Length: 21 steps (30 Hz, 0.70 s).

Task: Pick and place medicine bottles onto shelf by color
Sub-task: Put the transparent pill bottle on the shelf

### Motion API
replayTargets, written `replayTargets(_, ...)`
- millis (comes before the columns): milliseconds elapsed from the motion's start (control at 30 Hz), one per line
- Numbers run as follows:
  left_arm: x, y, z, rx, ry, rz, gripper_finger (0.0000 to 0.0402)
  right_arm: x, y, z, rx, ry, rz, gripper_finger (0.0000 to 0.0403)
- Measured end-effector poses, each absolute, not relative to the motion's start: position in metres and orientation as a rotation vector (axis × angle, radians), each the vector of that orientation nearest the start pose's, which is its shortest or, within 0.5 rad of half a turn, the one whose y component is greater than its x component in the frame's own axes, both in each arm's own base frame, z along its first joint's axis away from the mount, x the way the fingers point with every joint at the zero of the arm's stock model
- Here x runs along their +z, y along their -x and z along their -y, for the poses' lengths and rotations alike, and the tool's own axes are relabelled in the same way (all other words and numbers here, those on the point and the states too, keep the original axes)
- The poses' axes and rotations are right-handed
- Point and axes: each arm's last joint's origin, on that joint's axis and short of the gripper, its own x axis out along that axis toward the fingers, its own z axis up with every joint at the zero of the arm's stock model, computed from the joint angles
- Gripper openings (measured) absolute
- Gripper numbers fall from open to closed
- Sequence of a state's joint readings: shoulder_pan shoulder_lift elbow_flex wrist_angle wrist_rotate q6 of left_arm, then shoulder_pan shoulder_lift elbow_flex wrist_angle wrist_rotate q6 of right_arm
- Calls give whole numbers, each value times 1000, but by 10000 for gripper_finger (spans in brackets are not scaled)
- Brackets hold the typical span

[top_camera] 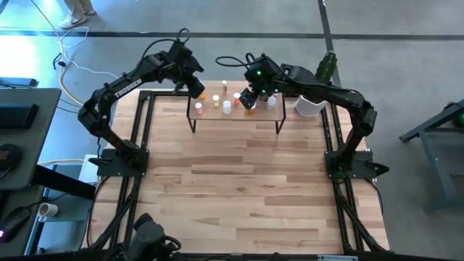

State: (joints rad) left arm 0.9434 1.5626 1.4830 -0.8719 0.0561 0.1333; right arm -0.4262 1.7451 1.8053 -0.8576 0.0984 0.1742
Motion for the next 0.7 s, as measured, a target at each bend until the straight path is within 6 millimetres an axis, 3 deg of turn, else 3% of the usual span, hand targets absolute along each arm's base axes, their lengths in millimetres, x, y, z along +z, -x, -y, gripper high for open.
replayTargets(700, 318, -197, -266, 789, 398, -930, 136, 368, -338, 157, -555, -273, -780, 234)
